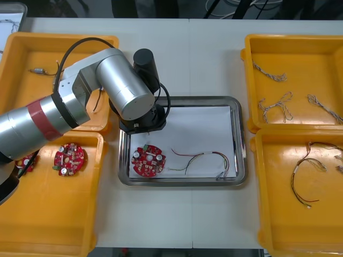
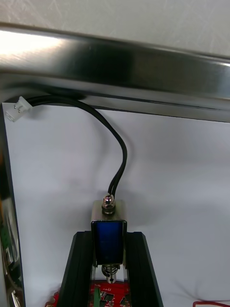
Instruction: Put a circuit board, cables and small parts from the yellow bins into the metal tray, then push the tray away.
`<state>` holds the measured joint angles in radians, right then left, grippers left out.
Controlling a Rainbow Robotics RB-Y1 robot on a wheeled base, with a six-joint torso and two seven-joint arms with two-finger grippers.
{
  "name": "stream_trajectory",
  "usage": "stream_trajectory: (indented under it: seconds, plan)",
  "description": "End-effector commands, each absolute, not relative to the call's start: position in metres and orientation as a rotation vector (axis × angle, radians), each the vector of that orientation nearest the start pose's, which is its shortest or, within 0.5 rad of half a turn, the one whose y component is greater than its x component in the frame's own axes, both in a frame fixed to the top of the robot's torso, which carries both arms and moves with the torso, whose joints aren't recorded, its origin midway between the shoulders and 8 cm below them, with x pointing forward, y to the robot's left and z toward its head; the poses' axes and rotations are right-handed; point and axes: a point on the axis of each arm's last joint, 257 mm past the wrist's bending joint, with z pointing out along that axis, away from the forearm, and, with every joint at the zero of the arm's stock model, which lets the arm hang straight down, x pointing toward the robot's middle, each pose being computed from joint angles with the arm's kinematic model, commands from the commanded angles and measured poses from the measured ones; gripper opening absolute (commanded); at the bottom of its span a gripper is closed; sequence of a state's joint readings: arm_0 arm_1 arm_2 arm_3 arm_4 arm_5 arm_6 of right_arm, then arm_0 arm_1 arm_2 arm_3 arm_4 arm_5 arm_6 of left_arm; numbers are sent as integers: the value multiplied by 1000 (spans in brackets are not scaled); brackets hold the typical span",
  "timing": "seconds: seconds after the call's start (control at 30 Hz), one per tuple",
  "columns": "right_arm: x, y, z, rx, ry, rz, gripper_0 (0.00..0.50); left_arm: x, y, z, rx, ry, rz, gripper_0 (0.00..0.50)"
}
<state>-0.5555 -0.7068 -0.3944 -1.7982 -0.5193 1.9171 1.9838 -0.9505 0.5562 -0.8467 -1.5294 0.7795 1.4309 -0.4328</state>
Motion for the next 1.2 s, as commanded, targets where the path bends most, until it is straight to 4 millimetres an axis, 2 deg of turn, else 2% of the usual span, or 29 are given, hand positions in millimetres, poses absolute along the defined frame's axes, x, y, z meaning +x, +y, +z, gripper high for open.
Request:
stream_trajectory:
  seconds: [0.03,0.07,0.27,0.57,0.77,1.2]
  plan:
    - [487,-452,-62,-325,2520,-279,500,509,63,-234,-62,2686,-152,370]
    - [491,-449,-61,-321,2525,-256,500,509,63,-234,-58,2686,-151,500]
    - [504,-433,-75,-308,2581,-160,500,510,65,-233,-32,2683,-142,500]
    - [526,-423,-86,-326,2597,-151,500,512,70,-231,-32,2674,-133,500]
    - [544,-421,-91,-312,2592,-139,500,516,79,-206,-74,2663,-142,500]
    - [580,-418,-118,-295,2554,-112,500,513,125,-144,-157,2655,-98,500]
